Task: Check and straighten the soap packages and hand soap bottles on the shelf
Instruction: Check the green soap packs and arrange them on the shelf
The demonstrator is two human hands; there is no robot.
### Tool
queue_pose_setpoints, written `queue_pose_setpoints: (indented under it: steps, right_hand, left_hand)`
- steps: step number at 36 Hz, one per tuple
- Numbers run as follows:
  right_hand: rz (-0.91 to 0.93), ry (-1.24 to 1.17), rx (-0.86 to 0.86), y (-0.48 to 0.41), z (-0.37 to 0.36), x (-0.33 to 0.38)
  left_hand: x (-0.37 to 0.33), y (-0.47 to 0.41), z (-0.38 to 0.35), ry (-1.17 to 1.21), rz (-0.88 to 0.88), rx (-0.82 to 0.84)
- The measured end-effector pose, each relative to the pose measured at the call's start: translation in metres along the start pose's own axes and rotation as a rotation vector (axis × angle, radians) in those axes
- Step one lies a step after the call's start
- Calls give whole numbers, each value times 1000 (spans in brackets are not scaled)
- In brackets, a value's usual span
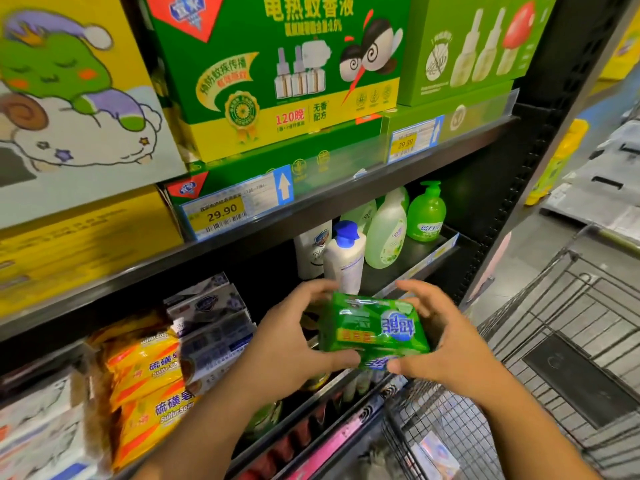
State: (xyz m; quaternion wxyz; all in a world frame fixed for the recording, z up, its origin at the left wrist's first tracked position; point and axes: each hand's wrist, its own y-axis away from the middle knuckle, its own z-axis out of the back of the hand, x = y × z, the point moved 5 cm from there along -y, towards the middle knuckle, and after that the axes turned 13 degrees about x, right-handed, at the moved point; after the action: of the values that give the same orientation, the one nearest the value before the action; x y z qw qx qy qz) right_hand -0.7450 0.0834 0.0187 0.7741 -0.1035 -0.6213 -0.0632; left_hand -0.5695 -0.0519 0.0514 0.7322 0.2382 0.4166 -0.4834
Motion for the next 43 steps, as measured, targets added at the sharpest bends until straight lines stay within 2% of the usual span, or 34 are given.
queue_pose_setpoints:
  steps: [7, 11, 14, 17, 19, 21, 24, 26, 28, 32, 35, 39, 43]
  right_hand:
    - [153, 13, 16, 0, 0, 29]
    - [160, 153, 39, 0, -4, 33]
    - [168, -30, 19, 0, 0, 35]
    - [117, -237, 45, -3, -2, 34]
    - [16, -318, 40, -6, -6, 29]
    - [-150, -318, 36, -6, -10, 20]
    - [-409, -271, 78, -2, -21, 6]
    - [-495, -271, 98, 2, -25, 0]
    - [-509, -250, 126, 5, -23, -7]
    - [-377, -233, 120, 1, -12, -10]
    - [-196, -207, 91, -2, 3, -1]
    - [-4, 35, 116, 2, 13, 17]
    - [109, 40, 78, 1, 12, 23]
  left_hand:
    - [20, -3, -17, 42, 25, 45]
    - [15, 2, -8, 49, -28, -52]
    - [7, 4, 3, 194, -46, -69]
    - [0, 2, 6, 451, -45, -19]
    - [-1, 1, 1, 582, 71, -2]
    - [1, 1, -7, 709, 268, 42]
    - [5, 6, -25, 740, 526, 218]
    - [7, 9, -32, 695, 602, 302]
    - [10, 8, -34, 689, 620, 311]
    - [17, -2, -28, 669, 512, 182]
    - [17, -12, -12, 615, 286, 66]
    - [8, -15, 4, 400, -35, 68]
    - [7, -9, 8, 399, -144, -12]
